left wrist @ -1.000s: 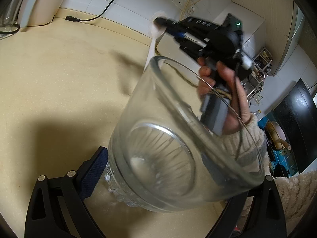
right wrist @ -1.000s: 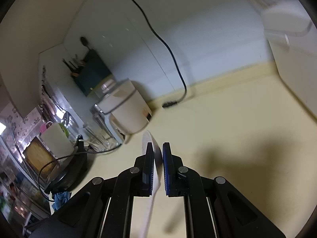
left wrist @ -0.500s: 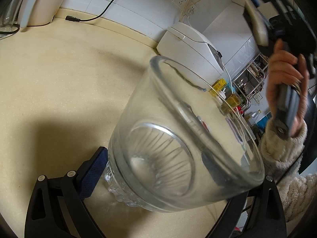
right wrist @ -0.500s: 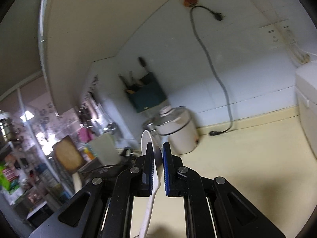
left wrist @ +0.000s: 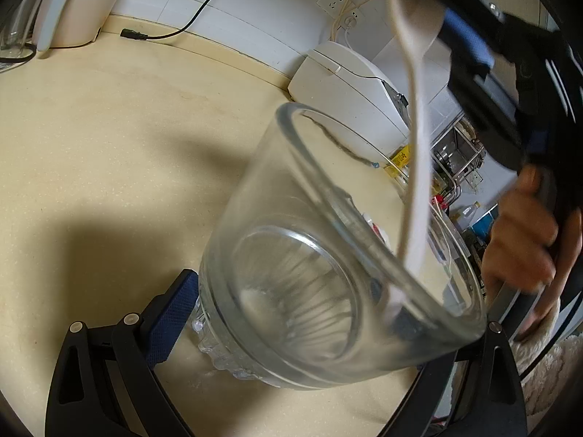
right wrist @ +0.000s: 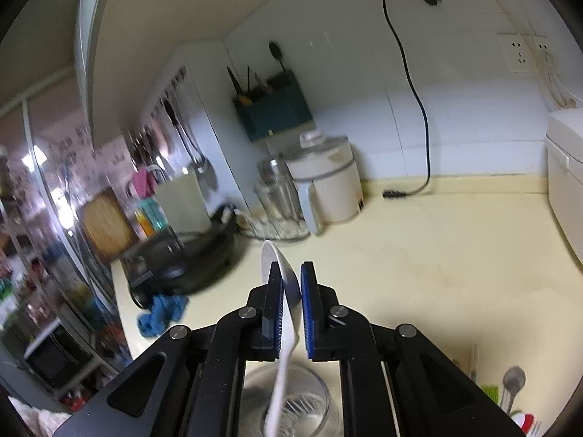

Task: Organize utensils
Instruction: 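Lower the white spoon into the glass held by the left gripper and release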

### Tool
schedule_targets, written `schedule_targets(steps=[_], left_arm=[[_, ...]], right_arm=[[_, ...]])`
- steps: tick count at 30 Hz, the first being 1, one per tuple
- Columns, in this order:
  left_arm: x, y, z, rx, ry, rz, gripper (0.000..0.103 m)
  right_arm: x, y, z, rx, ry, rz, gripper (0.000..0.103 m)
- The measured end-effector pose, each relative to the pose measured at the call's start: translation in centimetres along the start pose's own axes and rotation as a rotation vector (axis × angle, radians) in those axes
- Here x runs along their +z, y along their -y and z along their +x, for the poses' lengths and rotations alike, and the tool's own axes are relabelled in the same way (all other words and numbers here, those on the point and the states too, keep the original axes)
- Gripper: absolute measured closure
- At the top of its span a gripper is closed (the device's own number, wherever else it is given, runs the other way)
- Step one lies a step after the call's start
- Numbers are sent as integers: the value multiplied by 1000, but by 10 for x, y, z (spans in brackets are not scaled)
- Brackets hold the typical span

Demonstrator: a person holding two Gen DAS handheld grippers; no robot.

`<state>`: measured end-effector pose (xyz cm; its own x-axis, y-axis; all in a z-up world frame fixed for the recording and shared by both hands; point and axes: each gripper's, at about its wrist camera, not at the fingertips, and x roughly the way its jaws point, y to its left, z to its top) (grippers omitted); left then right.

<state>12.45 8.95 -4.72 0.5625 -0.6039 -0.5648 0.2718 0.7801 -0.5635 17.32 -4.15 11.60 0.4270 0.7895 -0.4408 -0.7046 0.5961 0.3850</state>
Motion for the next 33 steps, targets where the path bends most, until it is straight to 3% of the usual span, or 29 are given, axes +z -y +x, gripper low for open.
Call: schedule_targets(steps=[5,8,15,26,33], left_arm=[[0,0,0,0,0,0,7],[0,1,0,0,0,0,6],[0,2,1,-1,1,-1,6],[0,2,2,-1,0,-1,6],[0,2,1,-1,0,-1,6]], right_arm=[[-13,-12,12,-24,-56,-25,90],[-17,-18,12,-8,-68,-28,83],[-15,-20,0,10,-43,-2,80],[-29,31,-61,-59,61,170,80],[-45,60,-86,-147,66,237,80]])
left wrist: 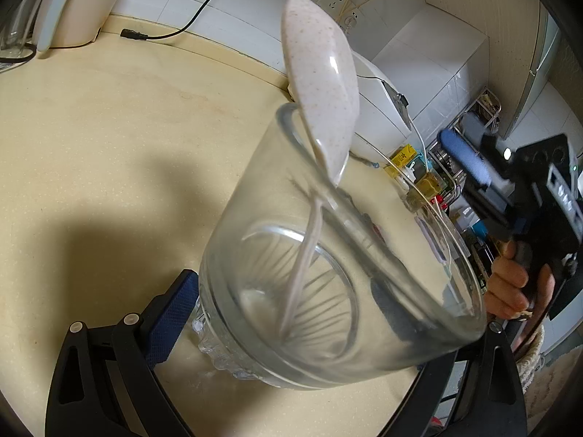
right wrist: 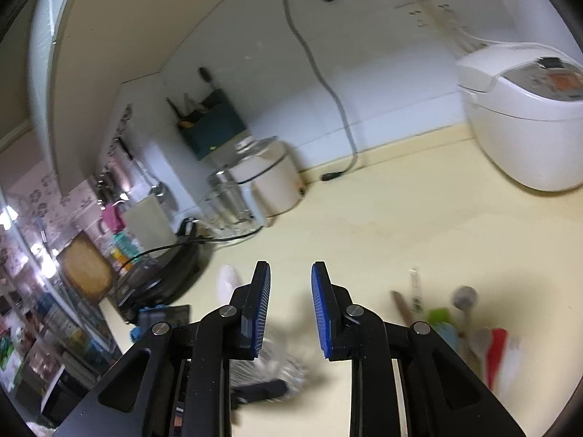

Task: Organize utensils
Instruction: 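Lower the white spoon into the glass held by the left gripper and release, then move the right gripper to the utensil pile and grasp the wooden-handled fork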

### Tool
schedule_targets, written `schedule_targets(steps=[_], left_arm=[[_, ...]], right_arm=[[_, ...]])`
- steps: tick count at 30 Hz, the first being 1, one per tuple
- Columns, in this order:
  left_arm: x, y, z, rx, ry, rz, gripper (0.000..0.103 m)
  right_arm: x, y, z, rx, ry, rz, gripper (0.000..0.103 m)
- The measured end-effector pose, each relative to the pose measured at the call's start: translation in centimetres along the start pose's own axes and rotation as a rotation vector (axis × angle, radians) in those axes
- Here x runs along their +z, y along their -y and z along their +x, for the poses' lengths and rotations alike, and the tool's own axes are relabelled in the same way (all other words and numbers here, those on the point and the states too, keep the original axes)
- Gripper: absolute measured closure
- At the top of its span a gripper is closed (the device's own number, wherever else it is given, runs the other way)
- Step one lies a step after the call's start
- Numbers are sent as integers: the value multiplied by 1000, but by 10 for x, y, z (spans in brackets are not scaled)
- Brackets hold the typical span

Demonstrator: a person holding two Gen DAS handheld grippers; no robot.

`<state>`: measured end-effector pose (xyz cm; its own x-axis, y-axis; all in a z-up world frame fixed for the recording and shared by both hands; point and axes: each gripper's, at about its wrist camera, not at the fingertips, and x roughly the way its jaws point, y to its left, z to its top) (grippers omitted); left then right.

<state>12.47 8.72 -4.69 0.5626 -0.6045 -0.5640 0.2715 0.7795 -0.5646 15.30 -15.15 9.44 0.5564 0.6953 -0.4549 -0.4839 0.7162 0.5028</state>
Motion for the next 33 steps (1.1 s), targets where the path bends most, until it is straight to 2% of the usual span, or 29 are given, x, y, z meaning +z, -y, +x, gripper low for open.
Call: schedule_targets(steps=[7,12,15,23,33], left_arm=[[0,0,0,0,0,0,6],[0,0,0,0,0,0,6],[0,0,0,0,0,0,6],[0,0,0,0,0,0,6],[0,0,0,0,0,0,6]], right_arm=[[-7,19,-21,-97,10,-14,80],[-6,38,-34,-223,18,-1,80],[-8,48,-40,-270,18,10,80],[-15,79,-60,-322,7,60,80],[-28,87,-67,-346,-32,37,80]])
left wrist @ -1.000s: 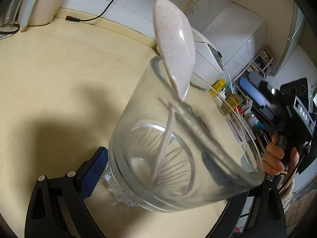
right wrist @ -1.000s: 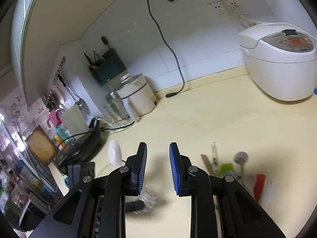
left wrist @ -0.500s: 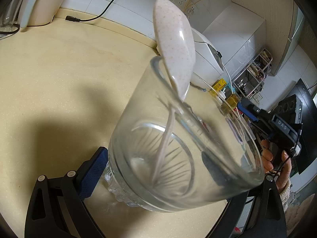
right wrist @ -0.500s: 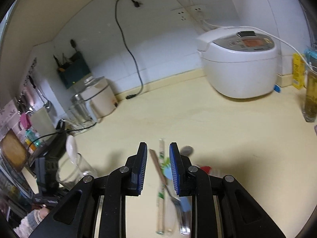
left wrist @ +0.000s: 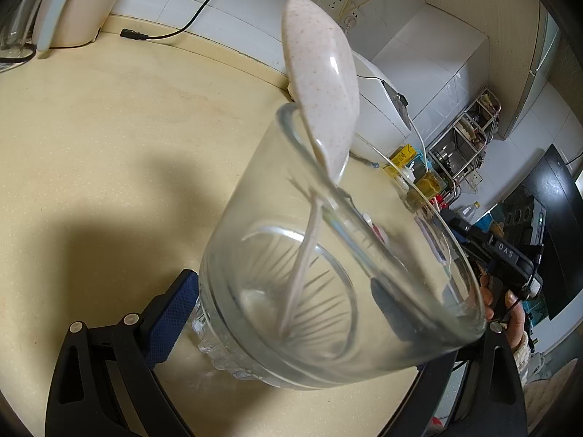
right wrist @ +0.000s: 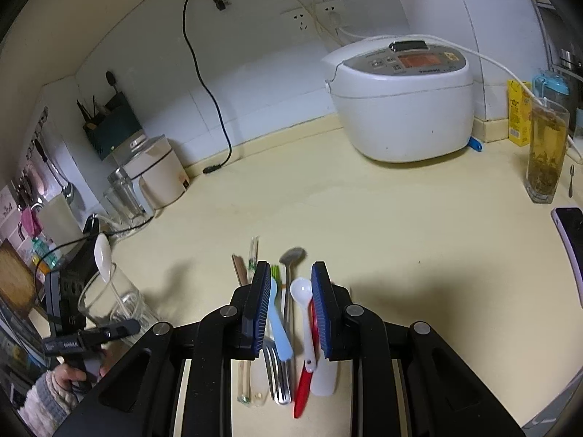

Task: Organize utensils
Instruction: 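Move the right gripper to the utensil pile and grasp the wooden-handled fork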

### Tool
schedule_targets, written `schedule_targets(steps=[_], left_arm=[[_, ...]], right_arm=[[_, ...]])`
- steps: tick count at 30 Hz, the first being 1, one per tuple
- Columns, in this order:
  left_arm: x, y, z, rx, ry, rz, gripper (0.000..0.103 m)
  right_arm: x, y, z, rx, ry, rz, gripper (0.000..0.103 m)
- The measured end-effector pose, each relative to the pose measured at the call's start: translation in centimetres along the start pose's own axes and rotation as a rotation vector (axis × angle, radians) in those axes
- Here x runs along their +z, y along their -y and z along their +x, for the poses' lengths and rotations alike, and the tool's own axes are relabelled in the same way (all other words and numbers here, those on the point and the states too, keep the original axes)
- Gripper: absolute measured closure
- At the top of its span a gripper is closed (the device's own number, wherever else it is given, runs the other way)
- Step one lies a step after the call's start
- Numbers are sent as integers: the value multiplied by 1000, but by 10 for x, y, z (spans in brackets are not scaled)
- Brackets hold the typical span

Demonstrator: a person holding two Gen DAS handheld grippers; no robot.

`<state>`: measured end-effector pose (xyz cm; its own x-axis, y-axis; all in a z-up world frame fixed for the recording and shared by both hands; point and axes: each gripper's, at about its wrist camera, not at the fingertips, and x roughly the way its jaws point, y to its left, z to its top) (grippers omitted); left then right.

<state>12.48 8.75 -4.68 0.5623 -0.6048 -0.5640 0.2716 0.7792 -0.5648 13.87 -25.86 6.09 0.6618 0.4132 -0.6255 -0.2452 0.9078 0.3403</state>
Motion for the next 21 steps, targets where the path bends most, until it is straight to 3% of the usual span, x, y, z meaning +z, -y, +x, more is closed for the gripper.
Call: schedule_targets(steps=[10,17,21], left_arm=[[0,0,0,0,0,0,6],[0,0,0,0,0,0,6],[0,0,0,0,0,0,6]], right_arm=[[-37,-22,15,58,-114,-122,80],[-52,-38,32,-11,-155,-223,80],[-56,-39,42,-59,-185,-258,87]])
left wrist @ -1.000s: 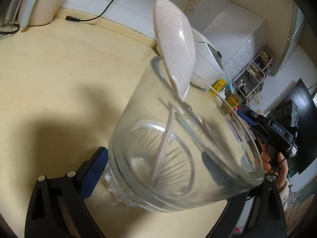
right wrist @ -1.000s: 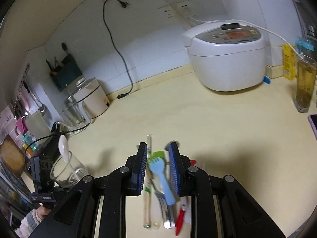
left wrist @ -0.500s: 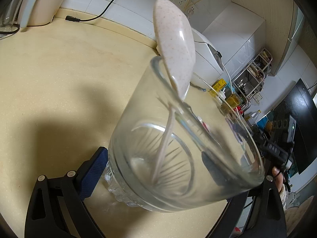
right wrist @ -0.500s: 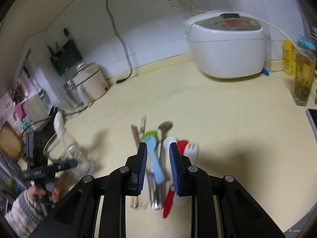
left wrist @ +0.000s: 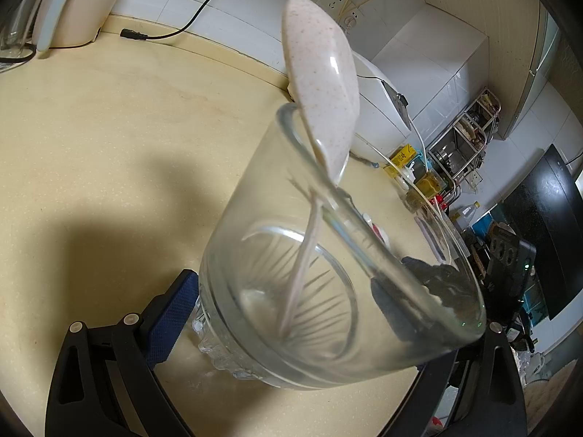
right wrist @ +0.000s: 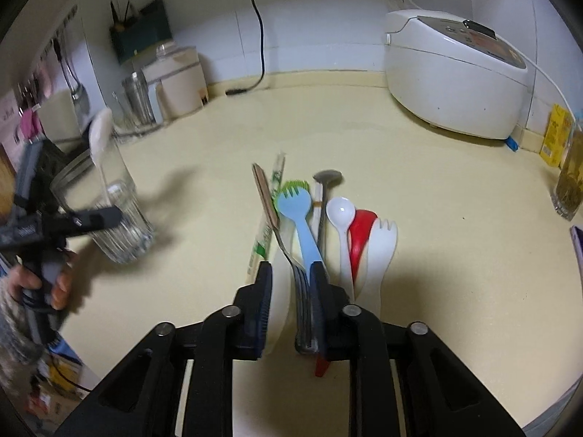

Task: Organize utensils
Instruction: 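Move the right gripper to the utensil pile and grasp the wooden-handled fork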

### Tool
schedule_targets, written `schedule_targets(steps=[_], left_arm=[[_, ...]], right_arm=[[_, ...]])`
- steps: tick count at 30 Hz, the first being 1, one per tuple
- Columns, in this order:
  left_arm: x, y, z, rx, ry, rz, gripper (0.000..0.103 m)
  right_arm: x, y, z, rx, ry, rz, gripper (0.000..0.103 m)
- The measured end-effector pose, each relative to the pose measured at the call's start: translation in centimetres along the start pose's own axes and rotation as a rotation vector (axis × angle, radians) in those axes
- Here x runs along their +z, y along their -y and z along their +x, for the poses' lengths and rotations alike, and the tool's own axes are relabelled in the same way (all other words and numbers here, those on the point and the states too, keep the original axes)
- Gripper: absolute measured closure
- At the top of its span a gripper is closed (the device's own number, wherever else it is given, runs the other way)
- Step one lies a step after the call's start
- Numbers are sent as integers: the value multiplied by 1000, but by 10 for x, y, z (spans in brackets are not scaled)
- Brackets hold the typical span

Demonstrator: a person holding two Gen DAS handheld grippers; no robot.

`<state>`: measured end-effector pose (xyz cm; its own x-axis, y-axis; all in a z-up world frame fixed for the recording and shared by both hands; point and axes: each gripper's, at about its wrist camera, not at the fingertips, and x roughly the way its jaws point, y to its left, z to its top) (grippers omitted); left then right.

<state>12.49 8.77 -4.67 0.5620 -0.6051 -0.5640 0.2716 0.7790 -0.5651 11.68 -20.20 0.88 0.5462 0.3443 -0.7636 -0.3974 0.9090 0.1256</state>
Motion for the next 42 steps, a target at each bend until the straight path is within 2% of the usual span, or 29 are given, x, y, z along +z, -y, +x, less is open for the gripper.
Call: schedule_targets(steps=[3,8,14,17,19,21,24,27,32,35,40,42], left_arm=[[0,0,0,0,0,0,6],[0,0,0,0,0,0,6],[0,0,0,0,0,0,6],[0,0,0,0,0,0,6],[0,0,0,0,0,0,6],[0,0,0,0,0,0,6],[0,0,0,0,0,0,6],[0,0,0,0,0,0,6],[0,0,0,0,0,0,6],[0,0,0,0,0,0,6],[0,0,0,0,0,0,6],[0,0,0,0,0,0,6]], right_arm=[[2,4,3,-12,-6,19,92],[6,12,3,64,-23,79,95],[9,29,6,306,-55,272,95],[5,37,13,471,-90,393,95],[3,35,15,495,-106,403,95],[4,29,12,431,-101,361,93],[10,19,-2,321,-40,266,92],[15,-2,-10,221,17,105,83],[12,-33,10,2,7,-116,82],[11,-38,21,-41,-15,-156,82],[12,-29,23,-37,-19,-160,84],[15,-20,23,-32,-26,-120,91]])
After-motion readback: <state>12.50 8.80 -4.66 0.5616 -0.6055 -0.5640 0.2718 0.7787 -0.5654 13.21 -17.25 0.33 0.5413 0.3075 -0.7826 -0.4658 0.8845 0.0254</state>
